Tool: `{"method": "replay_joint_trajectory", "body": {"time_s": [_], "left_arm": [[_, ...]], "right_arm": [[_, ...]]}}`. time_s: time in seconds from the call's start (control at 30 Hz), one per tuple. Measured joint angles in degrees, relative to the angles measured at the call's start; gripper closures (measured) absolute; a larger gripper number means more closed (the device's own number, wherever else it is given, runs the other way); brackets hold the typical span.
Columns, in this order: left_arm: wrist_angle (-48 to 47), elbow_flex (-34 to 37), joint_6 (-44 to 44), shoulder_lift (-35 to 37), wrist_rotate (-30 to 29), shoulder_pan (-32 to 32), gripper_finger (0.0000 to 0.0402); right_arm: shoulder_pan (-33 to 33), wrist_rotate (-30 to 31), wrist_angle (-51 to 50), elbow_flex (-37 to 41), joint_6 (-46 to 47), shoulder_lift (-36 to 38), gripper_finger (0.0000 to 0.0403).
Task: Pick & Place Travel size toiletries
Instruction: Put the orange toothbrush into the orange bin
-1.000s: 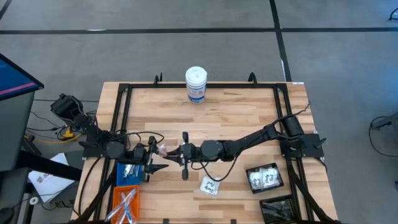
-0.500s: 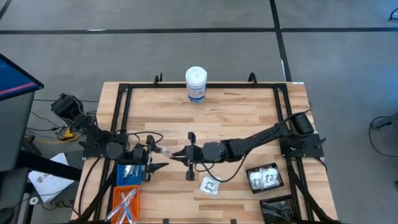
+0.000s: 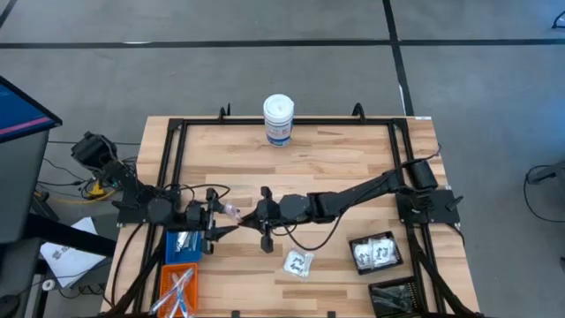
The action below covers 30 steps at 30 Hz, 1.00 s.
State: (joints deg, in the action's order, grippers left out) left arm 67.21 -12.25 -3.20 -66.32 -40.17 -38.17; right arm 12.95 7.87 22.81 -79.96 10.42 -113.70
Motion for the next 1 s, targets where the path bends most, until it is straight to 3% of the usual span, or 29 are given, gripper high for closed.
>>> {"method": "replay_joint_trajectory", "body": {"time_s": [0.27, 0.8, 1.0], "left_arm": [[2.41, 0.00, 0.39, -0.02, 1.61, 1.95, 0.0220], [2.47, 0.00, 2.29, -0.02, 10.61, 7.10, 0.0371], [2.36, 0.00, 2.87, -0.02, 10.52, 6.97, 0.0383]], "right_arm": [[-0.42, 0.14, 0.10, -0.02, 0.15, -0.01, 0.0394], [-0.66, 1.19, 0.34, -0.02, -0.55, -0.01, 0.0394], [-0.63, 1.21, 0.26, -0.02, -1.46, 0.01, 0.0385]]}}
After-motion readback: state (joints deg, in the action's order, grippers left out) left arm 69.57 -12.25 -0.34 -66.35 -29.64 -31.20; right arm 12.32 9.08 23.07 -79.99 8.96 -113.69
